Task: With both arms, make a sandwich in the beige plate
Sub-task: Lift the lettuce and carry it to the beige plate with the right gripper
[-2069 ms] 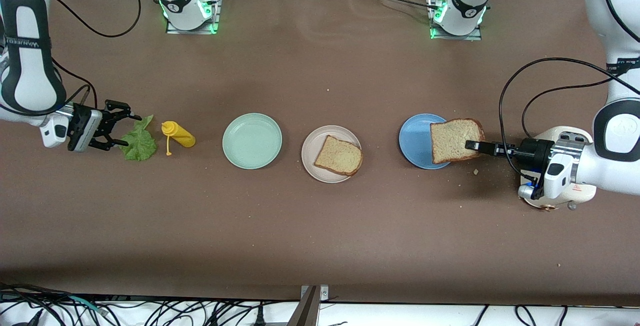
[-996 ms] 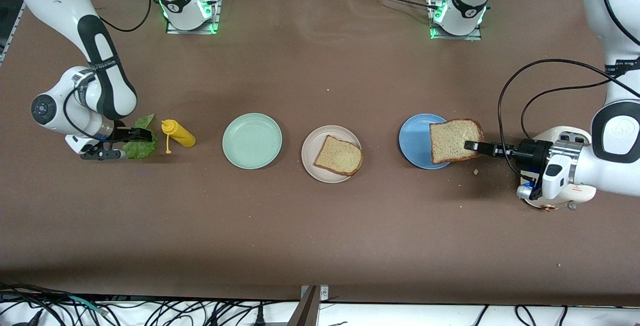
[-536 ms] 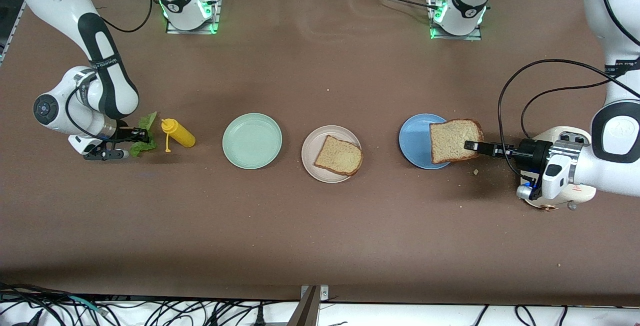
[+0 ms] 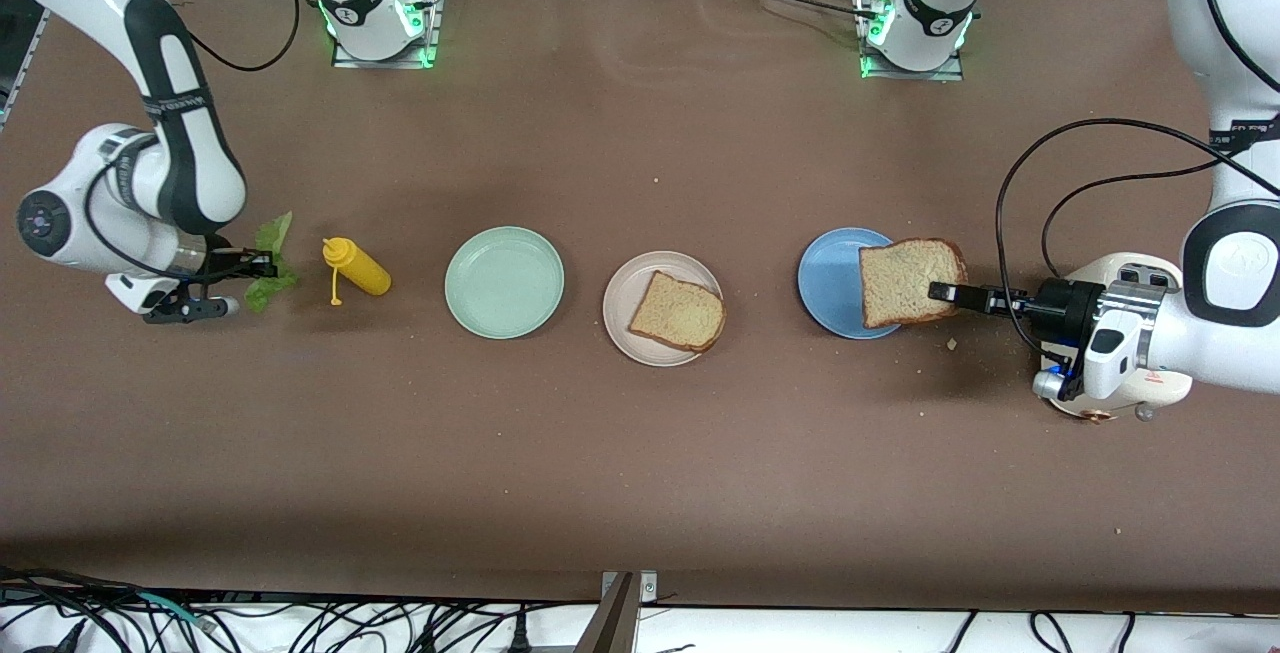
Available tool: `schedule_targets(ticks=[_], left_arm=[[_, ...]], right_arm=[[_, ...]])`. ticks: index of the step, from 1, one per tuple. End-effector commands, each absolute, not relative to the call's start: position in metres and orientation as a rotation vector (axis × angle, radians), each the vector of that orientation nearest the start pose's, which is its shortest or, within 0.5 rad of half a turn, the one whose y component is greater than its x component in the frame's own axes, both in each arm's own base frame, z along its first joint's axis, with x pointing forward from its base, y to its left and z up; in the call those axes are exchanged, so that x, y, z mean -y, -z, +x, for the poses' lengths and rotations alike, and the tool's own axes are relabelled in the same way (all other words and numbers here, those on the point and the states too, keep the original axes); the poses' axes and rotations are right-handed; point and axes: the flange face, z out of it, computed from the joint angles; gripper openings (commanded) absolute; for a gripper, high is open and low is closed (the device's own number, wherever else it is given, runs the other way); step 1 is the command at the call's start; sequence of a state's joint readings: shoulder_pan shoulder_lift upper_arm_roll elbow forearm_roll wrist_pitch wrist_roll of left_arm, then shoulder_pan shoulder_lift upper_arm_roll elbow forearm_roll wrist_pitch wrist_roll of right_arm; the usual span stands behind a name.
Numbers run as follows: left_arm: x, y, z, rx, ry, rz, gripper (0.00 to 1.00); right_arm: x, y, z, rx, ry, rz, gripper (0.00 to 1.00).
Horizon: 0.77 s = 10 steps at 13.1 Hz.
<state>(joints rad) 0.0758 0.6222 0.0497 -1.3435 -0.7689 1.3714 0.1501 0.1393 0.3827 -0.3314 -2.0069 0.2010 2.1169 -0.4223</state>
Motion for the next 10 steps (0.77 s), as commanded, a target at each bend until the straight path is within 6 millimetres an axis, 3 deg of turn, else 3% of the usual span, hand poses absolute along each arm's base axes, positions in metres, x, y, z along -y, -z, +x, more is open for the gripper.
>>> schedule_targets(ticks=[1,3,4,6,8,10], left_arm=[[0.008,-0.366,0.67,-0.049,0.538,2.221,0.0],[0.008,-0.364,0.67,-0.048,0.54,2.22,0.0],[0.008,-0.364,0.67,-0.048,0.541,2.22,0.0],[0.008,-0.363,0.67,-0.049,0.542,2.22,0.0],[0.008,-0.363,0.67,-0.05,0.541,2.22,0.0],[0.008,-0.362,0.67,-0.051,0.542,2.22,0.0]], right_arm=[[0.096,-0.323,0.587,0.164,-0.439,-2.968,0.0],[0.084,-0.367,0.597,0.039,-0.496,-2.956,0.0],[0.067,-0.385,0.6,-0.018,-0.502,-2.944,0.0],[0.015,-0.416,0.602,-0.142,-0.501,-2.946,0.0],[-0.058,-0.433,0.601,-0.321,-0.487,-2.865,0.0],[-0.117,-0.443,0.607,-0.544,-0.435,-2.748,0.0]])
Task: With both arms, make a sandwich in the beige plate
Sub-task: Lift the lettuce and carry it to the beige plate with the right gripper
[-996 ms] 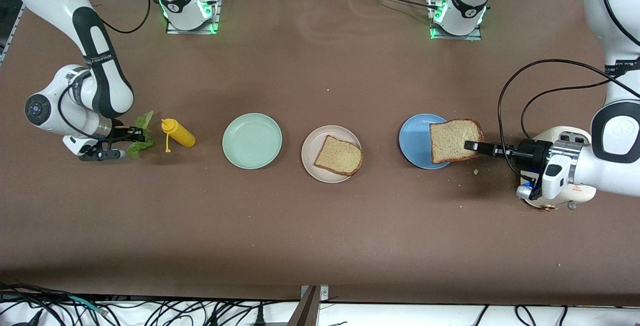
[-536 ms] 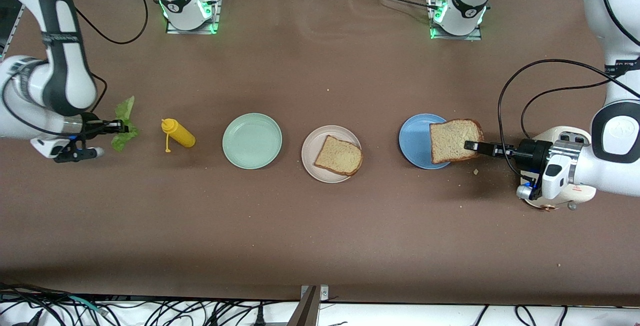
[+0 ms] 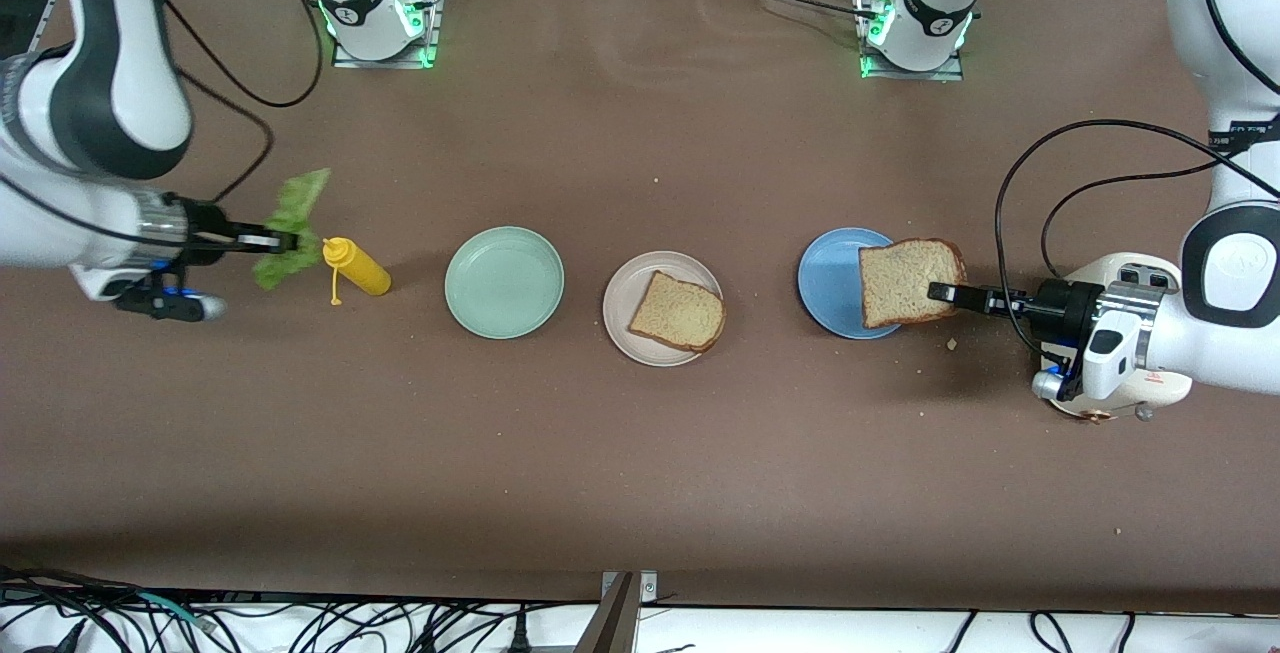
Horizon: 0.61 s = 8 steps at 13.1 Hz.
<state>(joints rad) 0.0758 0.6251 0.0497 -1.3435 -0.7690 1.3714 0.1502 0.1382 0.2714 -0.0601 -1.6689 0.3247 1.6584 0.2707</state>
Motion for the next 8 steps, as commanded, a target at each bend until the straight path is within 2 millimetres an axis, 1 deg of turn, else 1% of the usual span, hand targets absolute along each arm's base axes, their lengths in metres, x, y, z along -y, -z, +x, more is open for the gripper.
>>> schedule_targets(ticks=[1,3,4,5,7,8], left_arm=[[0.008,-0.361,0.671,-0.052,0.542,2.22,0.0],[0.008,-0.358,0.671,-0.054,0.546,2.219,0.0],[0.008,-0.358,0.671,-0.054,0.546,2.219,0.0],[0.008,-0.358,0.671,-0.054,0.546,2.219,0.0],[0.008,-0.357,0.671,-0.054,0.547,2.218,0.0],[0.008,-0.357,0.671,-0.054,0.547,2.218,0.0]], right_arm=[[-0.152,-0.444,0.609,-0.61,-0.387,-2.726,0.0],[-0.212,-0.437,0.609,-0.775,-0.341,-2.672,0.0],[-0.243,-0.429,0.607,-0.849,-0.323,-2.635,0.0],[-0.273,-0.414,0.606,-0.934,-0.312,-2.596,0.0],[-0.351,-0.382,0.598,-1.087,-0.286,-2.474,0.0],[-0.372,-0.363,0.601,-1.167,-0.28,-2.412,0.0]])
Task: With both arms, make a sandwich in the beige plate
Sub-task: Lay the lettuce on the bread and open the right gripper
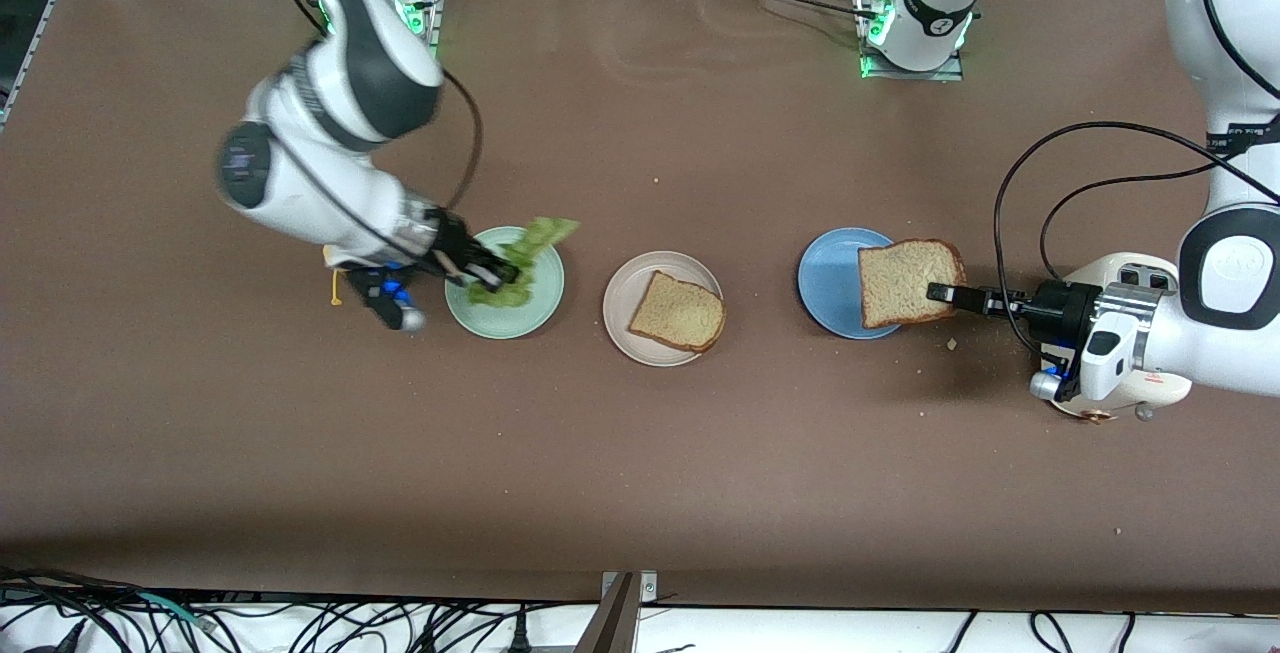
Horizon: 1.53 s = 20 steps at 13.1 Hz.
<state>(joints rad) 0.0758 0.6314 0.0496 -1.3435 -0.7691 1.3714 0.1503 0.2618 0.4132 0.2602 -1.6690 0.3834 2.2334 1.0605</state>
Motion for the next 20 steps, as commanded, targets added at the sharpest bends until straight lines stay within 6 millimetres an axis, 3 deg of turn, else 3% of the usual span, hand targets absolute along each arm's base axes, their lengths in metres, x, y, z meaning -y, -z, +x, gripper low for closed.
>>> schedule_targets(ticks=[1,3,4,6,9,12,18,19,20], left_arm=[[0.008,-0.357,0.671,-0.054,0.547,2.218,0.0],[0.008,-0.357,0.671,-0.054,0.547,2.218,0.0],[0.008,-0.357,0.671,-0.054,0.547,2.218,0.0],[0.008,-0.356,0.671,-0.055,0.549,2.218,0.0],[0.009,-0.355,0.672,-0.058,0.547,2.205,0.0],[0.01,-0.356,0.673,-0.06,0.541,2.192,0.0],[0.01,-0.356,0.673,-0.06,0.541,2.192,0.0],[0.01,-0.356,0.673,-0.061,0.538,2.191,0.0],[0.01,-0.355,0.673,-0.061,0.542,2.19,0.0]], right_arm=[[-0.389,-0.346,0.604,-1.237,-0.295,-2.356,0.0],[-0.432,-0.311,0.606,-1.375,-0.311,-2.221,0.0],[-0.443,-0.29,0.606,-1.418,-0.322,-2.186,0.0],[-0.457,-0.267,0.604,-1.478,-0.336,-2.131,0.0],[-0.476,-0.243,0.58,-1.551,-0.385,-2.127,0.0],[-0.489,-0.235,0.562,-1.586,-0.436,-2.124,0.0],[-0.484,-0.221,0.564,-1.55,-0.383,-2.193,0.0],[-0.484,-0.221,0.564,-1.547,-0.379,-2.197,0.23],[-0.484,-0.221,0.564,-1.543,-0.375,-2.204,0.7]])
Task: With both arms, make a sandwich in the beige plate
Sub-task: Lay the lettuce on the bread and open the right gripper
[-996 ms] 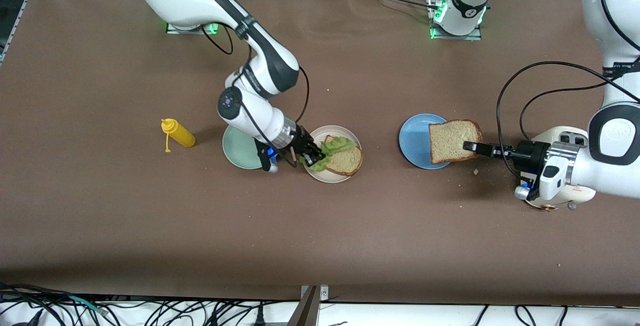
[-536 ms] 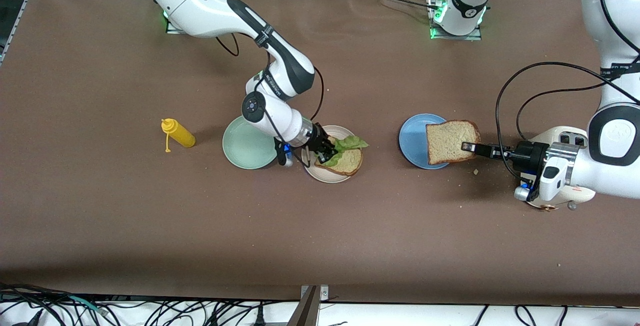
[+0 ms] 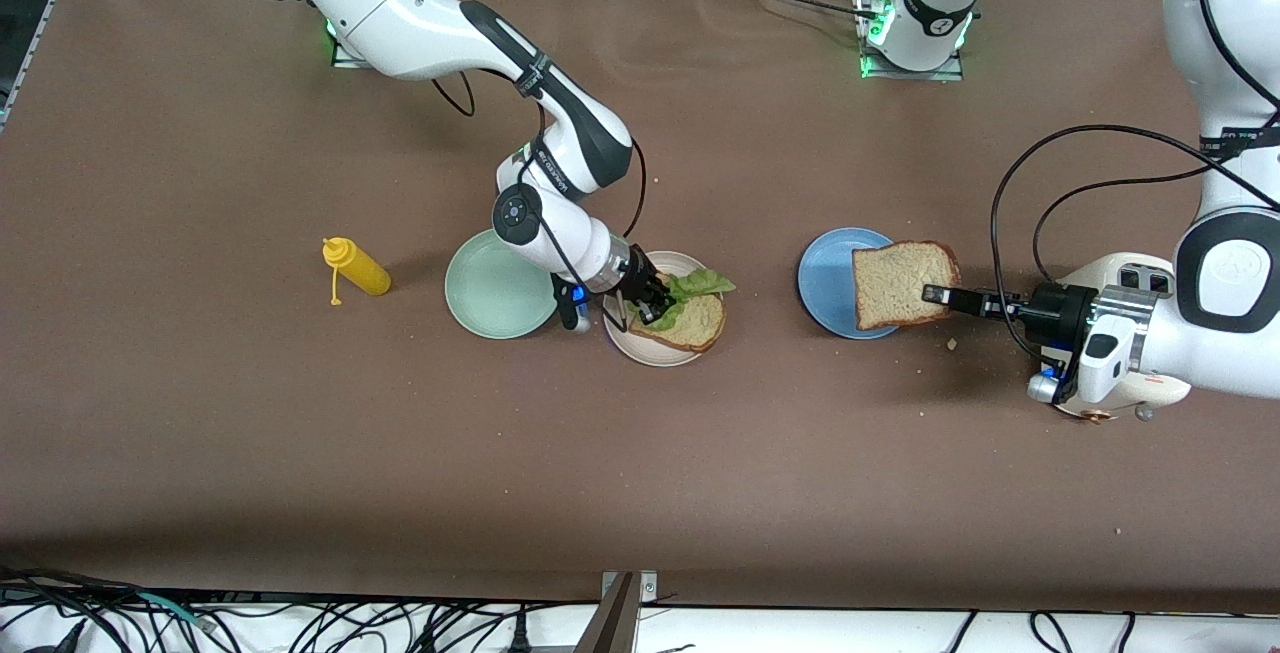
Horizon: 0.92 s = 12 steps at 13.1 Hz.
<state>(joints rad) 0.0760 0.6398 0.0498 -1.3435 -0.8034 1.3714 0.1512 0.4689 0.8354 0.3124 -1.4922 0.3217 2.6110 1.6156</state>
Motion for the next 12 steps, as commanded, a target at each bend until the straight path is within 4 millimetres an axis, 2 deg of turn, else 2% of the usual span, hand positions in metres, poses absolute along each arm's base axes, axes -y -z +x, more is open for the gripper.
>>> schedule_targets(ticks=[1,2,3,7,8,9,10,12], left_arm=[[0.01,-0.356,0.673,-0.06,0.54,2.19,0.0],[0.01,-0.357,0.673,-0.061,0.538,2.19,0.0],[0.012,-0.358,0.673,-0.062,0.534,2.178,0.0],[0.017,-0.354,0.675,-0.065,0.531,2.144,0.0],[0.022,-0.354,0.675,-0.06,0.534,2.138,0.0],[0.025,-0.354,0.675,-0.056,0.536,2.137,0.0],[0.028,-0.355,0.676,-0.055,0.53,2.125,0.0],[0.054,-0.353,0.677,0.025,0.521,2.115,0.0]], right_arm=[[-0.484,-0.222,0.564,-1.541,-0.374,-2.205,0.82],[-0.483,-0.223,0.564,-1.542,-0.374,-2.206,0.95],[-0.483,-0.227,0.566,-1.542,-0.373,-2.203,0.99],[-0.475,-0.244,0.576,-1.542,-0.359,-2.182,0.99],[-0.472,-0.254,0.579,-1.538,-0.355,-2.181,0.99],[-0.464,-0.268,0.584,-1.541,-0.371,-2.202,0.99],[-0.452,-0.293,0.587,-1.533,-0.398,-2.247,0.99],[-0.419,-0.337,0.592,-1.458,-0.449,-2.38,0.99]])
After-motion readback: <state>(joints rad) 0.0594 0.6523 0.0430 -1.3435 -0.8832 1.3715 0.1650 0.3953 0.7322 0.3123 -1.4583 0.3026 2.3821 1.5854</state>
